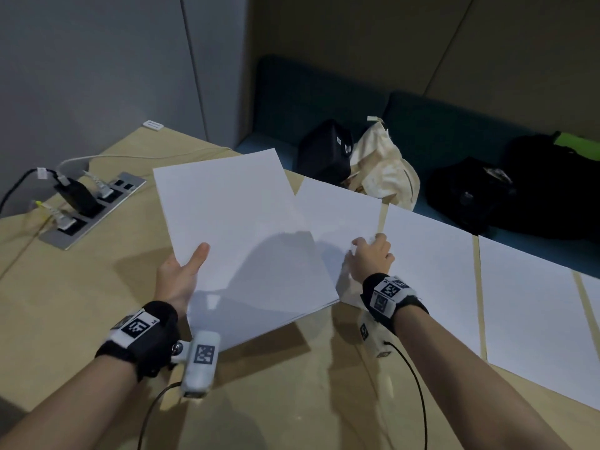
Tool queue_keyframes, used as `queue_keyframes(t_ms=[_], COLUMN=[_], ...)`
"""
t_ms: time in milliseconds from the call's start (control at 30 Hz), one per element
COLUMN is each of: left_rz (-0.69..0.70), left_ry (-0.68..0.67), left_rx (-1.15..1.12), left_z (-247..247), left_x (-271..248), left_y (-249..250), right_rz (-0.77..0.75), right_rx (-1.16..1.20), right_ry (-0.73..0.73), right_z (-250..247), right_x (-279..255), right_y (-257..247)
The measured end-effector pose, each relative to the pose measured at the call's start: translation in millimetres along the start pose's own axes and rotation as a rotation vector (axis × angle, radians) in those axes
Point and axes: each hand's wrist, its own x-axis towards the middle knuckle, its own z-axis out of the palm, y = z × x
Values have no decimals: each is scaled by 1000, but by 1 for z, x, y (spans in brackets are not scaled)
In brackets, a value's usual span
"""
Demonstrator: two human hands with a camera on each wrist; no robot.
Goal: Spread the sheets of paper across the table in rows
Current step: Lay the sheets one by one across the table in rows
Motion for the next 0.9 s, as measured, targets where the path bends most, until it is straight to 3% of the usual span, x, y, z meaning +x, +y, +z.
queue_keyframes(t_ms=[100,167,233,367,900], left_rz=[-3,-4,-2,5,-1], left_ry=[-18,-27,-35,-42,-36], left_rx=[-4,-3,3,9,-26], left_z=[3,4,5,5,-1], left_x=[-2,-4,-6,-9,-12], left_y=[0,-1,-2,-2,-8], right_rz=[-154,-219,-237,-240,-238], right_rx=[-52,-93,-124,-177,-87], right_ry=[-32,-128,-230,-298,-254], right_z=[0,5,12,18,15], right_x=[-13,-21,-27,-30,-34], right_y=[-9,-16,-19,-20,-23])
